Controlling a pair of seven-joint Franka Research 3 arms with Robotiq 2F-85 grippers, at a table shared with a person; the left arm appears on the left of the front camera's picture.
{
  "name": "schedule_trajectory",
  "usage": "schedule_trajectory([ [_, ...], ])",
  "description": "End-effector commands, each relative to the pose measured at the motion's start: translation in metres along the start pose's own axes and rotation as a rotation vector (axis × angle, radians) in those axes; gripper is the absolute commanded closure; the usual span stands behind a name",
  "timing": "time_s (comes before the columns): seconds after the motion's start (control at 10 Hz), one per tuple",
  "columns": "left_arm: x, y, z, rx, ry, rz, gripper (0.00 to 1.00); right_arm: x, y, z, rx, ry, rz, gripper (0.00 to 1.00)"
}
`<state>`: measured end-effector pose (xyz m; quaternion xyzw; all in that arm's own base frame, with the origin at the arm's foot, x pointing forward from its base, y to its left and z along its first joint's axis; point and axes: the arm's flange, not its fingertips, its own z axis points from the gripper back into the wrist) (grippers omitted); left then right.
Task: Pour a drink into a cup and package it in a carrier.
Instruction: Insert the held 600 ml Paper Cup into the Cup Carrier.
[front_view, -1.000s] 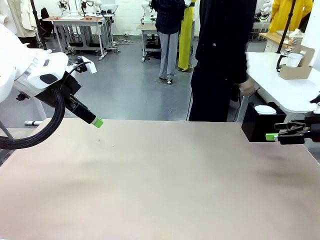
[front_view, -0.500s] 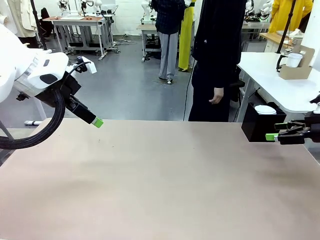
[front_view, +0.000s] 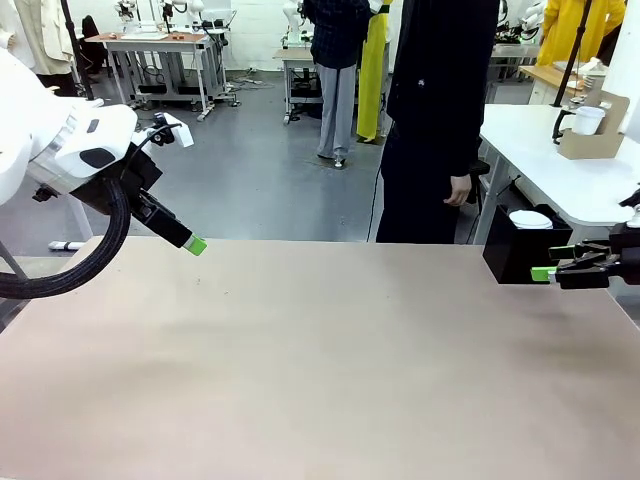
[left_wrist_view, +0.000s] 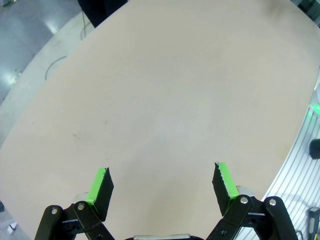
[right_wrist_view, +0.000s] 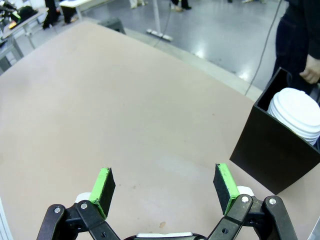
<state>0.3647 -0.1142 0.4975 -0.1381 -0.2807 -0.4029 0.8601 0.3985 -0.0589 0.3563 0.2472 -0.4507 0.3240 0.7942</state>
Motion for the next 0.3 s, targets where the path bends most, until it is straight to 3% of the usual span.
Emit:
schedule_trajectory([
  [0.0,-0.0012,-0.0013,0.0003,0.0,-0.005,0.013,0.0,0.001,-0.0009,0.0011,-0.007,0.001,0.014,0.0],
  [0.2,-0.0012,-0.0013,0.0003,0.0,-0.005,0.013,0.0,0.001,-0.0009,0.0011,-0.007,0.001,0.014,0.0],
])
